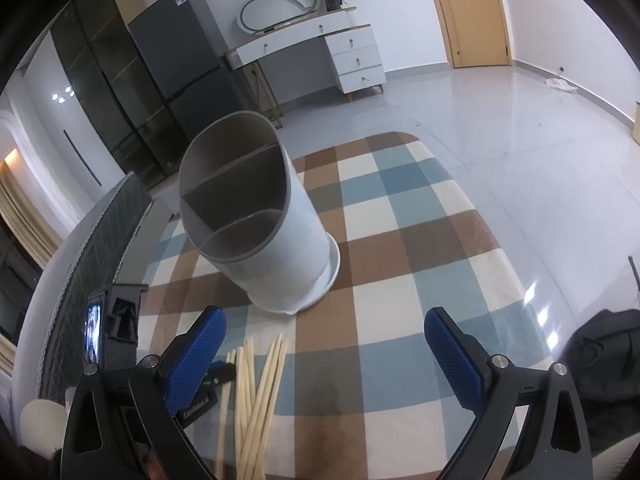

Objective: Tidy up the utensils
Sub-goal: 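Lower the left gripper onto the wooden chopsticks and pinch one chopstick, then pinch another chopstick with the right gripper while the left gripper holds its chopstick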

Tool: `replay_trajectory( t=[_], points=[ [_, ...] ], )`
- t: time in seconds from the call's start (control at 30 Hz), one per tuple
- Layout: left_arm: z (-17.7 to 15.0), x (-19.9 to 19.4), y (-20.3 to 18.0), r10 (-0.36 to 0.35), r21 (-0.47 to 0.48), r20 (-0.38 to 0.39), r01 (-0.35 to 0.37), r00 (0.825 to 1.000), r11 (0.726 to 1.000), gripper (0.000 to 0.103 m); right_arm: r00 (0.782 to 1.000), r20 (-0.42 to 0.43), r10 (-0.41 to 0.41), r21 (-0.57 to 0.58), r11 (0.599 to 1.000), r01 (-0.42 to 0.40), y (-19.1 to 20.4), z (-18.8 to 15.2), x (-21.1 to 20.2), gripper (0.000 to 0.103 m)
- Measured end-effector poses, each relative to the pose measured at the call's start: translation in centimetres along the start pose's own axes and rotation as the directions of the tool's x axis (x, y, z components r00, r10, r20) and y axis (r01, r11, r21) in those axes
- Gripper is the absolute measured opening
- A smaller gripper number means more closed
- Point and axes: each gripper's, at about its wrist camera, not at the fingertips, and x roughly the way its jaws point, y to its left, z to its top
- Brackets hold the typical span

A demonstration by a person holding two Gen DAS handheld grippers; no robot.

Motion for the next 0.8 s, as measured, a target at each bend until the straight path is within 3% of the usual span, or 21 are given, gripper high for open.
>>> replay_trajectory(
  t=[0.17,0.33,0.53,0.7,0.8],
  points=[
    [-0.6,-3.0,2.0,-0.056,-0.039,0.069,0.059,0.996,0.998,0.001,0.997,-0.059,-0.055,-0.031,0.998,0.053,0.2,-0.6,1.3,0.092],
    [-1.4,-6.1,4.5,-0.120,-0.106,0.137,0.135,0.983,0.985,0.001,0.991,-0.133,-0.007,-0.028,1.000,0.004,1.2,-1.5,2.5,0.074],
    [-2.0,-10.3,7.2,-0.165,-0.139,0.228,0.200,0.959,0.970,0.001,0.974,-0.215,0.070,-0.077,0.993,-0.088,4.3,-2.5,4.4,0.061],
    [0.4,-9.2,7.8,-0.186,-0.162,0.264,0.234,0.946,0.959,0.001,0.952,-0.300,0.056,-0.169,0.979,-0.111,7.5,-3.6,7.2,0.054],
    [0.9,-9.2,8.6,-0.194,-0.175,0.280,0.248,0.940,0.953,0.001,0.940,-0.340,0.031,-0.179,0.979,-0.097,8.2,-4.0,9.0,0.042]
  ],
)
